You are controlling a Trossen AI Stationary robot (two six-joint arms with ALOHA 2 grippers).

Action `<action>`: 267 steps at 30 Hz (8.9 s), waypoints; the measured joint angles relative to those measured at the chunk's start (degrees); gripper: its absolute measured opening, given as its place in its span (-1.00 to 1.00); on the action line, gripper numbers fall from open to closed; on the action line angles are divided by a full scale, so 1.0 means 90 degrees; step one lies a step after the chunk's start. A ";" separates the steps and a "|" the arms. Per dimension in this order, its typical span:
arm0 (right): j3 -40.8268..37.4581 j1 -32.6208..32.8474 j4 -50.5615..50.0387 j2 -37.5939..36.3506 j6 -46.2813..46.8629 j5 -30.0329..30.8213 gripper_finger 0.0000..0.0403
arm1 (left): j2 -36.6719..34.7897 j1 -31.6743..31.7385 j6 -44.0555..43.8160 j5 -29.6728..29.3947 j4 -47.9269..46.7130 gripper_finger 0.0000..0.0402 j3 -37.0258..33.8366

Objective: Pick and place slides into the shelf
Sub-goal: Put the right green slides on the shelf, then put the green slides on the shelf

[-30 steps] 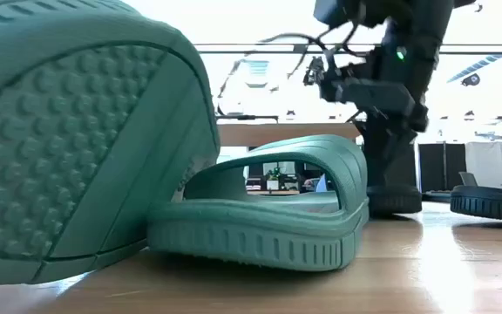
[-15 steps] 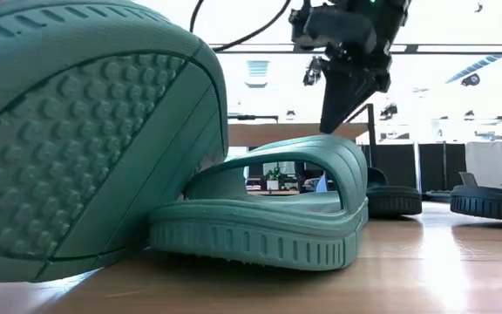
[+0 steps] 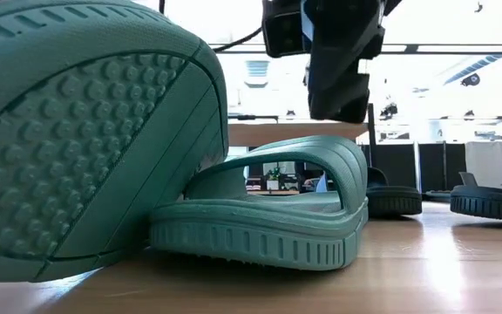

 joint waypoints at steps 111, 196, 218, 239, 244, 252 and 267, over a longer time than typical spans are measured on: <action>0.0393 -0.2603 0.0791 -0.0475 0.9008 0.8579 -0.14 | 0.0070 -0.0005 -0.4341 0.0308 0.2006 -1.00 -0.0002; 0.1938 -0.0502 -0.2012 -0.1354 0.2938 0.7587 -0.09 | 0.7275 -0.2644 -0.0486 0.2921 0.0213 -1.00 0.3446; 0.1936 0.1590 -0.5216 -0.1559 0.6008 0.8332 0.35 | 0.9454 -0.1977 -0.1630 0.3341 0.0097 -0.39 0.5946; 0.1933 0.2440 -0.6202 -0.1888 0.6330 0.8083 0.49 | 1.0498 -0.1965 -0.2351 0.3532 -0.0709 -0.02 0.7050; 0.1933 0.2495 -0.6225 -0.1888 0.6332 0.8084 0.48 | 1.0110 -0.1951 -0.2207 0.2797 -0.0688 -0.02 0.7101; 0.1933 0.2495 -0.6237 -0.1884 0.6332 0.8084 0.47 | 1.0210 -0.1728 -0.2171 0.3278 -0.1265 -0.02 0.6835; 0.1919 0.2495 -0.6237 -0.1881 0.6386 0.8132 0.44 | 1.0480 -0.1823 -0.2363 0.4393 -0.1085 -0.03 0.6790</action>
